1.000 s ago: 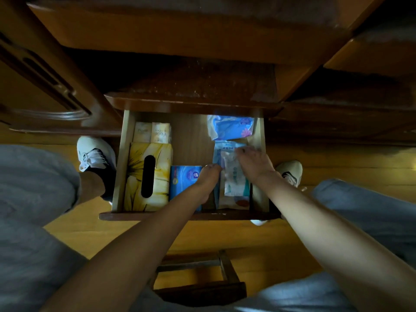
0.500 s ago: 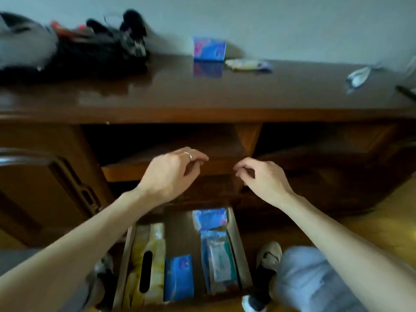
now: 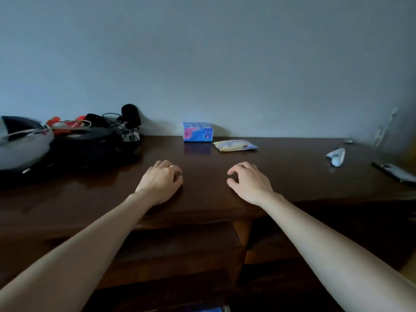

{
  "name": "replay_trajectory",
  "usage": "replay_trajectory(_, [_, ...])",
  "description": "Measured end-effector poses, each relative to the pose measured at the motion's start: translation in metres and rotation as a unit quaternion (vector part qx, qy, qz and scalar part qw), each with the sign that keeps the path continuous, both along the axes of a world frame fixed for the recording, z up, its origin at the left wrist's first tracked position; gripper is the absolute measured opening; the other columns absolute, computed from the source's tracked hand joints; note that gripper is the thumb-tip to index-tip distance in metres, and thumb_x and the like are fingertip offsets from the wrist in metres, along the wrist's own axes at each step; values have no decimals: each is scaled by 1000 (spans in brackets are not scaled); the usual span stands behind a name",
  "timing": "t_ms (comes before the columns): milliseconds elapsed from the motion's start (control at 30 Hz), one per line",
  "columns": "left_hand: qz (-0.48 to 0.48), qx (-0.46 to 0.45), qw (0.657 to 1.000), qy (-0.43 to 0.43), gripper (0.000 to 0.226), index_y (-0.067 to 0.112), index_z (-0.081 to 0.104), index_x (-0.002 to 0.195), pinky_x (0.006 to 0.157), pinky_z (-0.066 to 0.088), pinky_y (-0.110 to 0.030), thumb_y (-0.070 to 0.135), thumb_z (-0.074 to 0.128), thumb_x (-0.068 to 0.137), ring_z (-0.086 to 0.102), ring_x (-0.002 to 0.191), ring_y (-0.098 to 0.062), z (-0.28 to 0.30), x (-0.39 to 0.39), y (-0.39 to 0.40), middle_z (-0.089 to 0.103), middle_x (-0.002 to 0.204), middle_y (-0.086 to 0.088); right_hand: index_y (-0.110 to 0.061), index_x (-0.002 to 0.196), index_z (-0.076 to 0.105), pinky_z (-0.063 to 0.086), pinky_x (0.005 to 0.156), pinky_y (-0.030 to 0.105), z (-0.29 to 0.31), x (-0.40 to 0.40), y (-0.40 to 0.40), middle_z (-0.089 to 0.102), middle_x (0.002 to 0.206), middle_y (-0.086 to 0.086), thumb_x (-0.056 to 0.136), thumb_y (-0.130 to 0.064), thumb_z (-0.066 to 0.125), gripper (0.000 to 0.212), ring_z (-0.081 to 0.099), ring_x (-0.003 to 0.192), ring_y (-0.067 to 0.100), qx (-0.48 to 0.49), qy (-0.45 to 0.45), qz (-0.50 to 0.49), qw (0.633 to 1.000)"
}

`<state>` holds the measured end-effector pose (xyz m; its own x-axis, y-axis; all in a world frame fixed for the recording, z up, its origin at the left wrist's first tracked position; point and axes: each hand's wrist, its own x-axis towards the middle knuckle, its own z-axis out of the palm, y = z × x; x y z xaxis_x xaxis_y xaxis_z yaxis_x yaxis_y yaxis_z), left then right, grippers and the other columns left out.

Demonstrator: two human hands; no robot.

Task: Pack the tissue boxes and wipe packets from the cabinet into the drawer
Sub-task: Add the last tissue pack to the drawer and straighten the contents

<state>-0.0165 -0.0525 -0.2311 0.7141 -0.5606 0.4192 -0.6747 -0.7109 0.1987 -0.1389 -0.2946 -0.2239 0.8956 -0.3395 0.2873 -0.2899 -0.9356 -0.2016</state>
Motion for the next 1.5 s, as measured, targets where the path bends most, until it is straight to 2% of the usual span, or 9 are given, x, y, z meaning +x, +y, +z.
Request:
replay_trajectory(200, [-10,-15,1000,-25,32,28,71,115,103,41,-38,45,51,97,50,124,-18,-8,37,-18,61,127,6,-29,136,62,37,109,49,14,112,-30,39,155,5,100,-51,43,46,33,142,29,-49,92,-38,994])
replay_trajectory(333, [-25,-28,999,-23,30,29,71,111,101,42,-37,46,53,95,52,122,-18,-9,57,-25,61,125,7,-26,155,39,21,120,54,7,161,-47,16,168,5,103,-51,26,60,11,155,28,-10,136,-58,989])
replay_trajectory(500, [-10,-51,997,62,24,30,70,114,103,47,-40,38,62,93,53,122,-17,-2,105,-34,59,129,4,-14,161,23,5,125,51,-2,184,-56,13,171,4,102,-52,17,71,5,157,22,-48,143,-30,988])
replay_trajectory(900, [80,-104,990,49,64,31,39,148,106,38,-51,31,59,87,37,137,-34,14,201,-143,34,151,-10,-9,161,21,14,124,50,-11,195,-64,16,169,7,97,-62,36,85,10,156,24,48,80,-70,993])
replay_trajectory(1033, [56,14,998,-22,76,35,19,157,117,22,-59,43,55,91,12,152,-31,30,224,-192,12,167,-5,-10,160,24,16,123,52,-14,200,-67,19,168,10,99,-61,35,81,17,155,27,55,72,-84,992])
replay_trajectory(1133, [48,81,995,31,84,25,13,161,118,19,-61,52,53,92,11,154,-28,30,236,-210,17,168,-3,-9,160,25,17,123,54,-13,204,-70,21,168,11,98,-61,33,80,20,153,28,53,67,-81,993])
replay_trajectory(1333, [57,117,989,-64,75,13,42,148,111,34,-50,53,57,87,48,128,-29,22,221,-202,50,142,-10,-10,157,32,19,122,54,-12,205,-70,27,165,10,99,-60,37,77,24,152,27,62,65,-86,992])
replay_trajectory(1433, [39,97,991,-83,41,21,68,110,76,44,-35,51,53,88,57,75,-18,17,197,-186,64,92,-2,-9,152,41,24,120,53,-11,201,-68,36,160,10,98,-58,40,73,33,147,27,69,46,-80,993])
replay_trajectory(1500, [37,28,992,-120,24,21,71,95,66,40,-31,39,56,87,60,74,-23,14,188,-174,68,86,-3,-9,148,45,28,118,52,-10,199,-67,42,156,10,98,-57,41,70,38,144,27,69,33,-83,994])
